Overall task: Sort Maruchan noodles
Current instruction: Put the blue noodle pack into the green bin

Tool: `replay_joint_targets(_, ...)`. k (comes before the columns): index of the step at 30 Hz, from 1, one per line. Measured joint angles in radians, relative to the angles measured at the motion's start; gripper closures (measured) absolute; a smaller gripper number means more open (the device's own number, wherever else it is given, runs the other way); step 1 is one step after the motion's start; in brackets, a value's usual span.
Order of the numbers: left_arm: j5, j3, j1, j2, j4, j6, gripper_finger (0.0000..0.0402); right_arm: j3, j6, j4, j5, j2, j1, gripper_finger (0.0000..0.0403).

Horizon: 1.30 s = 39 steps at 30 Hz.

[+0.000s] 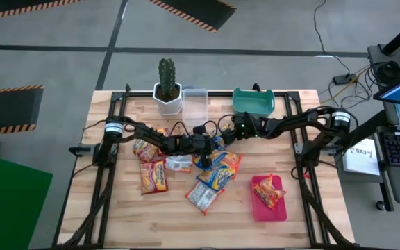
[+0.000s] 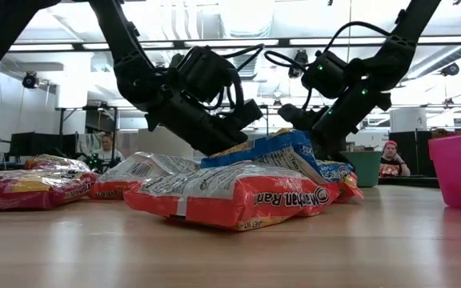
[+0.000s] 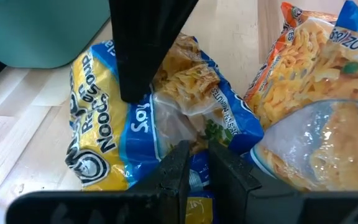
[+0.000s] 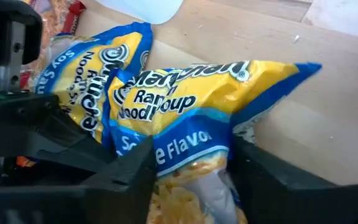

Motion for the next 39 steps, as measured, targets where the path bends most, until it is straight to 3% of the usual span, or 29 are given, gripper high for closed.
replay_joint_targets(8, 0.0, 0.0, 0.0, 0.0, 0.0, 0.0, 0.0357, 0.0, -0.002, 0.002, -0.001, -0.012, 0.002, 0.035)
replay_joint_targets(13, 0.0, 0.0, 0.0, 0.0, 0.0, -0.002, 0.0357, 0.0, -0.014, 0.001, -0.005, -0.02, 0.002, 0.0389)
replay_joint_targets(25, 0.0, -0.005, -0.001, -0.111, -0.116, 0.017, 0.0357, 0.0, -0.037, -0.014, 0.005, -0.114, 0.015, 0.0394)
replay_joint_targets(32, 0.0, -0.007, -0.001, -0.284, -0.293, 0.054, 0.0357, 0.0, 0.006, -0.089, 0.009, -0.24, 0.016, 0.0394)
replay_joint_targets(39, 0.0, -0.046, -0.001, -0.522, -0.339, 0.149, 0.0357, 0.0, 0.029, -0.101, 0.038, -0.375, 0.02, 0.0394)
